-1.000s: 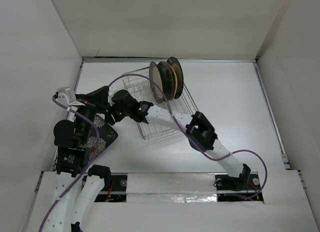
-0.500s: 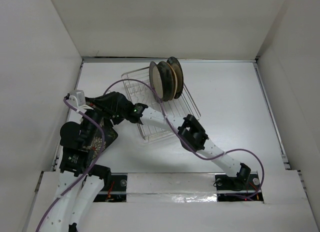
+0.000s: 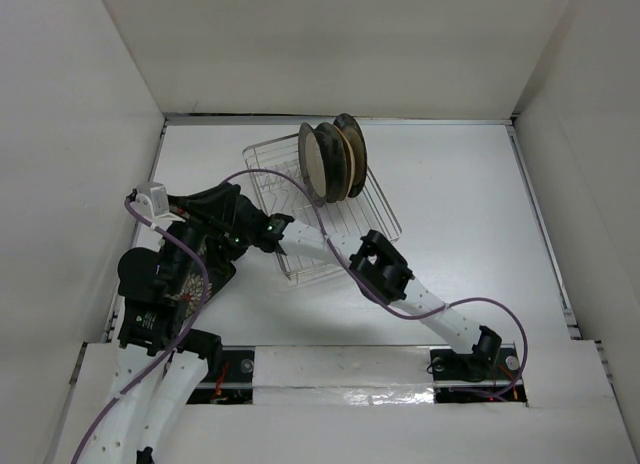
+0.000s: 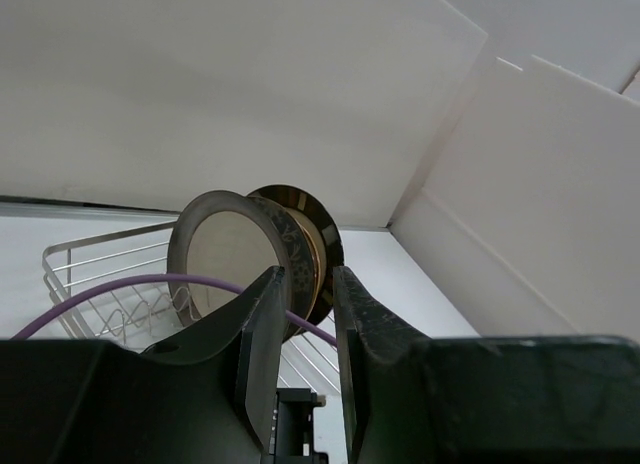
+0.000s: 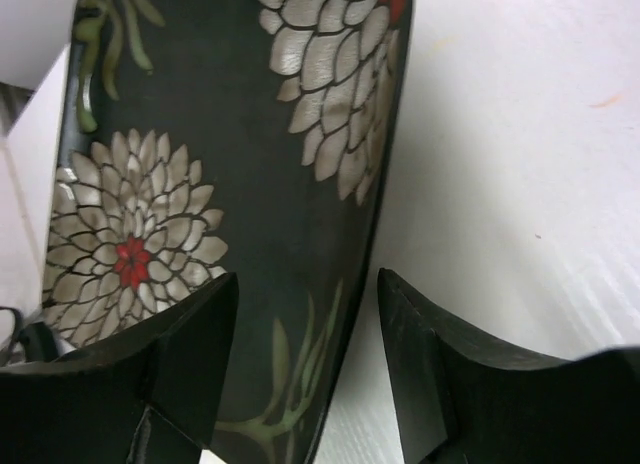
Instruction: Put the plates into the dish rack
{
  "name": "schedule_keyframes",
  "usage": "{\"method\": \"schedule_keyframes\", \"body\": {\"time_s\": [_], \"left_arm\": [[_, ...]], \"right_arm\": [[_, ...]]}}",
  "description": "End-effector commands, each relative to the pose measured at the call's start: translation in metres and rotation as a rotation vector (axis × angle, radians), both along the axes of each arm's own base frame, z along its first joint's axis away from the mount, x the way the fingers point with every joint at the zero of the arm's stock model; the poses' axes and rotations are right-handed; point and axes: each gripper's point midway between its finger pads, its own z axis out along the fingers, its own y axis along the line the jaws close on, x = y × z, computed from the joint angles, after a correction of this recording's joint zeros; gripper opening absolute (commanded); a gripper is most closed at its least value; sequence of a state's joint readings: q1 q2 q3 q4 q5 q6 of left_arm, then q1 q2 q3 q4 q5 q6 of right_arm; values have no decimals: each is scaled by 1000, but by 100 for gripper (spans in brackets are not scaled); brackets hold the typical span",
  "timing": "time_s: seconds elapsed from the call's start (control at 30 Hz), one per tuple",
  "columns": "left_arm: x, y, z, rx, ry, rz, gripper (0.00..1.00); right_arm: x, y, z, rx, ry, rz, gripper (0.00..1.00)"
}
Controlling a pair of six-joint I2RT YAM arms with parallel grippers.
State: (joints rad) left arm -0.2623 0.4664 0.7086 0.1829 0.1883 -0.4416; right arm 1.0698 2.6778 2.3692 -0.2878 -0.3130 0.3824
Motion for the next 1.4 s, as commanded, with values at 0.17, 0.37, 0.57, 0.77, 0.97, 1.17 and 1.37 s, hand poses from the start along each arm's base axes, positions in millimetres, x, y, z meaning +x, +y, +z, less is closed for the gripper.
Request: {"method": "schedule_keyframes", "body": {"time_s": [0.17,0.37,0.57,0.77,0.97,1.17,1.37], "left_arm": [[-9,1,15,4,-86,-1,23],[-9,5,14,8,-87,22,23],[-8,8,13,9,-83,36,23],[-8,18,22,14,-98,95,33],[-24,33,58,-8,-160,162,46],[-28,29,70,-8,-170,136,49],[-31,25,78,-2,-182,110,51]], "right_arm": [[-27,1,-32,29,122,24,35],[-28,4,-16,97,138,-3,0],[-26,9,60,261,81,-3,0],[-26,2,181,470,-15,-16,0],[-21,-25,268,612,-108,-76,0],[37,-92,317,650,-207,-263,0],[98,-168,337,587,-325,-488,0]]}}
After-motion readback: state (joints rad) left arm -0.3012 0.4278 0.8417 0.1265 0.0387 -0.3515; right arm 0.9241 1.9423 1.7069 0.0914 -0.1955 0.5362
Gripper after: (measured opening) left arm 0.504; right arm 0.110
